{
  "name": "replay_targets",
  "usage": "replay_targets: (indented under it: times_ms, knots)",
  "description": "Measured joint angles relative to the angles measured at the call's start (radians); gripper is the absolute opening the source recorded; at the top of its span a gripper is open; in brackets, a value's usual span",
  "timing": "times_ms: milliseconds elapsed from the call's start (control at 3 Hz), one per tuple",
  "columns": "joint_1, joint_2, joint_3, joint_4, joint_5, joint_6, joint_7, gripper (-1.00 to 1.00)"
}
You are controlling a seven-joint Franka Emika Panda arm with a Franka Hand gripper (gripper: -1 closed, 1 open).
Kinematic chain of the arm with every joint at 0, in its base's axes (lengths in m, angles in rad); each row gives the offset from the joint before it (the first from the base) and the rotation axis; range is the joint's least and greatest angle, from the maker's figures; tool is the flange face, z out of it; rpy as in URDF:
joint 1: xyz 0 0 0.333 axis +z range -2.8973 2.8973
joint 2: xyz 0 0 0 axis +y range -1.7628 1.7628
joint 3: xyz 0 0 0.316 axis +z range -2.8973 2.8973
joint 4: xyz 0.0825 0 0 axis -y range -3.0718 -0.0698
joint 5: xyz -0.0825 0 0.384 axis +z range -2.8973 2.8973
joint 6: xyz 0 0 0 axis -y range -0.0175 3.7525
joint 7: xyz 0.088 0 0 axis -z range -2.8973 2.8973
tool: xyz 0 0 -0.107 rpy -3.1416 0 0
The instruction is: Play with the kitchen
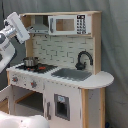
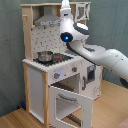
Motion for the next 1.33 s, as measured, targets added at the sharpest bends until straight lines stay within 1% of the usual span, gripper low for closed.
replay_targets:
  times_ms: [333, 667, 1000, 1333]
  knots:
    - [-0.067, 0.009, -0.002, 0.060, 0.051, -0.036, 0.019, 1.00]
    - [-0.121, 0.027, -0.002, 0.119, 0.086, -0.087, 0.033, 1.00]
    - [-0.155, 0.038, 0.000, 0.147, 0.128, -0.155, 0.036, 1.00]
    - [-0.156, 0.038, 0.001, 0.147, 0.129, -0.159, 0.036, -1.00]
